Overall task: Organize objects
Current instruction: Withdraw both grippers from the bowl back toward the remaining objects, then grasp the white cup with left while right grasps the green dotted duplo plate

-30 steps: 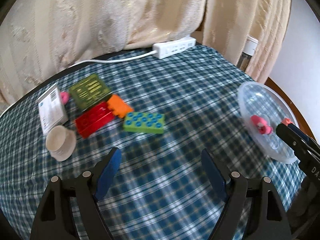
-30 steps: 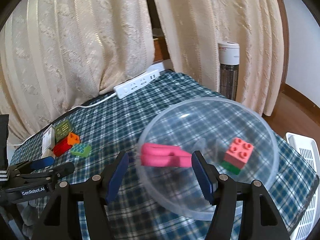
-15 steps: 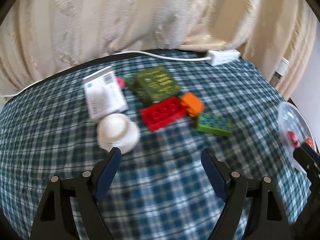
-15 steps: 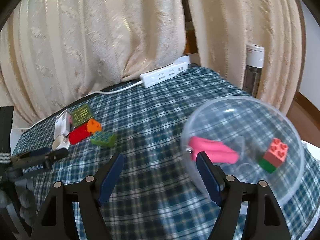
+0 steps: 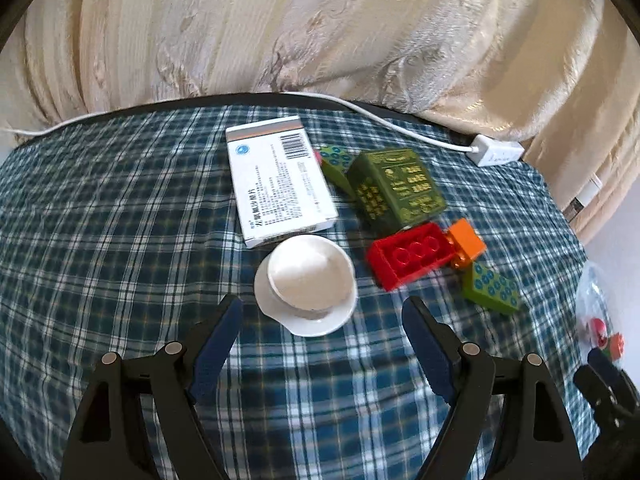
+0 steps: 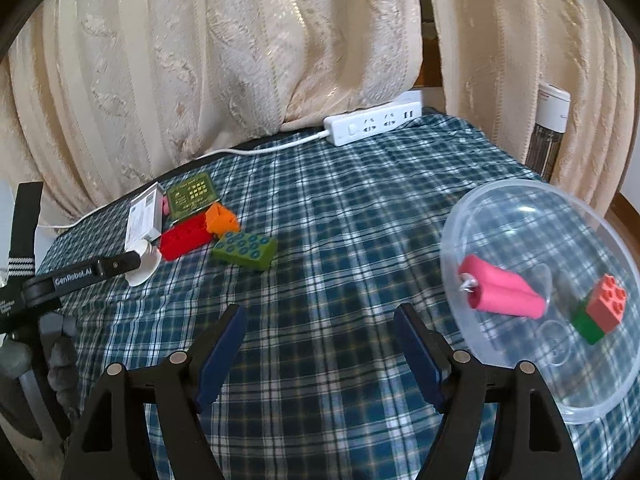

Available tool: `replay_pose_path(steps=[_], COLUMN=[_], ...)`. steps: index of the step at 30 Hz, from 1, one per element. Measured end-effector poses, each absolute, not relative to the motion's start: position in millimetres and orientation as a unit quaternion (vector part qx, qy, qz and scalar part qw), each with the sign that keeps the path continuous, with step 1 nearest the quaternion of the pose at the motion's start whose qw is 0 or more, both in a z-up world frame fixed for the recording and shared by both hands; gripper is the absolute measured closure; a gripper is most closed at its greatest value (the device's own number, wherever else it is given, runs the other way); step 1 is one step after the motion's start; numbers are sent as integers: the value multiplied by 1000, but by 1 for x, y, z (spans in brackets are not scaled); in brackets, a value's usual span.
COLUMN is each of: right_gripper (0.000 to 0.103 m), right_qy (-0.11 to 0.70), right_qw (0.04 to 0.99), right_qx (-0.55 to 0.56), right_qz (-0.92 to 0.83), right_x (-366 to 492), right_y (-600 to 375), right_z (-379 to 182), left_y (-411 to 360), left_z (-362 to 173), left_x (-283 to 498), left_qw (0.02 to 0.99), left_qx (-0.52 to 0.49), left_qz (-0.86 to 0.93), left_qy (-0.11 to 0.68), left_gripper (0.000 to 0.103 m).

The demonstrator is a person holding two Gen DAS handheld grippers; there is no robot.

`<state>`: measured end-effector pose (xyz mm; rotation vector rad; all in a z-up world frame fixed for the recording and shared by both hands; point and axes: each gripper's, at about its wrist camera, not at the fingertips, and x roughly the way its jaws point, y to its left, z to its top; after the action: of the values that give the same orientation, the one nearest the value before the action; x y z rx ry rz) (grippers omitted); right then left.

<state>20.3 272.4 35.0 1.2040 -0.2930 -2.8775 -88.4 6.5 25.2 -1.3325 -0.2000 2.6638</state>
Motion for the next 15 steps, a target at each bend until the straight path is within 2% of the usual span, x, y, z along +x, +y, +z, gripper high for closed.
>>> replay_pose_path(steps=[9, 15], right_gripper=[24, 24], right_qy=[-81, -77], right_qw=[28, 38], right_qx=[399, 408], right_qz=[-913, -909], right_x=[-1, -18], right_y=[257, 248], right_z=[32, 29], left_y=[14, 12], left_z=[11, 7], left_x=[-107, -112], left_qw=[41, 47], left_qx=[-453, -457], left_qz=[890, 888], left_qy=[-14, -11], left_gripper=[21, 36])
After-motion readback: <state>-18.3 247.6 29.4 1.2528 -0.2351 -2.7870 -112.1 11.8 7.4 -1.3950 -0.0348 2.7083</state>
